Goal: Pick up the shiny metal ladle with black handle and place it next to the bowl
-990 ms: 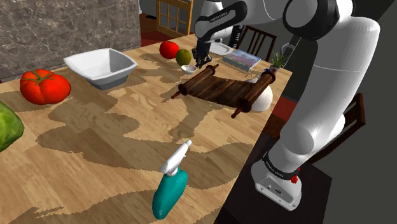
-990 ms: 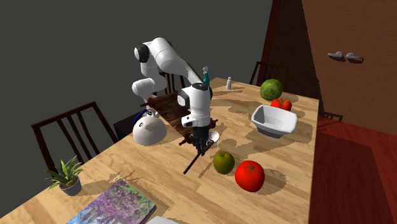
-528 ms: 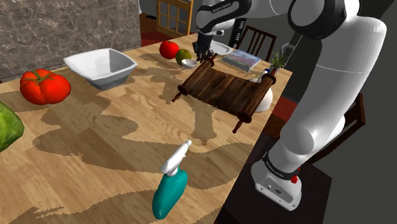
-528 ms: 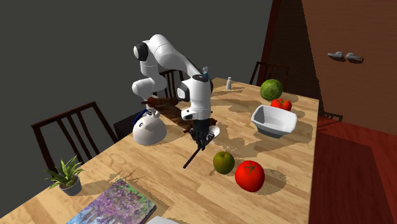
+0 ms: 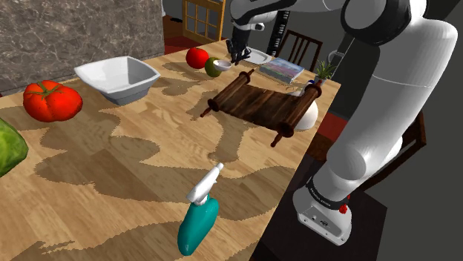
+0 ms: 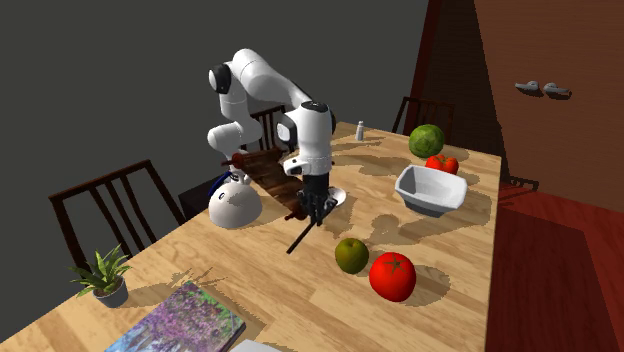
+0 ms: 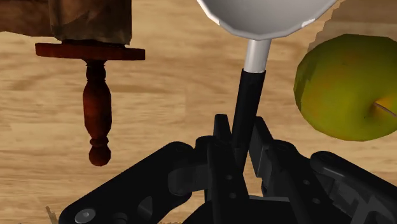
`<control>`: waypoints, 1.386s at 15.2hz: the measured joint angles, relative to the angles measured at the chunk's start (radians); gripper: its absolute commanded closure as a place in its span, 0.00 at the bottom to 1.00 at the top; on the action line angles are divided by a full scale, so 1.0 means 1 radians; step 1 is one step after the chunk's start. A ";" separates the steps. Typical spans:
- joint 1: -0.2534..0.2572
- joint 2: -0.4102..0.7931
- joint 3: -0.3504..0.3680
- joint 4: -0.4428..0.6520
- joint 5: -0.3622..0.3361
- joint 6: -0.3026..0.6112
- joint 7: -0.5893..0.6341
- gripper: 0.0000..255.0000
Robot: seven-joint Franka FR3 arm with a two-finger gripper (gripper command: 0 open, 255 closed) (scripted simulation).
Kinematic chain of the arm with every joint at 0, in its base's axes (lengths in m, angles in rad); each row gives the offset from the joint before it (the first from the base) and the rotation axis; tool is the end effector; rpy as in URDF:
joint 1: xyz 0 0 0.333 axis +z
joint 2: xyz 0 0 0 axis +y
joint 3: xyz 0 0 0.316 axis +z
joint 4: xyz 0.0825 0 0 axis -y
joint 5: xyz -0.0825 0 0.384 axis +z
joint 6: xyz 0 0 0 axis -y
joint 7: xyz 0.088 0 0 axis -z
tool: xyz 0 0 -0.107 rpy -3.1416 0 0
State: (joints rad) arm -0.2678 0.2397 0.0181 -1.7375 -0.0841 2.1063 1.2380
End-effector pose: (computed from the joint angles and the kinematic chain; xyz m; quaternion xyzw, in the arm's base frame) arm 0.6205 -0.1632 0.4497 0.7464 -0.6614 0.0735 0.0005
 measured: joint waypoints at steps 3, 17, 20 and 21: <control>0.000 -0.007 0.000 0.030 0.002 -0.037 -0.003 1.00; 0.080 -0.056 0.048 0.063 -0.020 -0.130 0.123 1.00; 0.121 -0.062 0.075 0.063 -0.033 -0.143 0.193 1.00; 0.136 -0.058 0.084 0.073 -0.038 -0.151 0.218 1.00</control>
State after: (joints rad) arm -0.1314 0.1821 0.1019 -1.6642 -0.1218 1.9555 1.4559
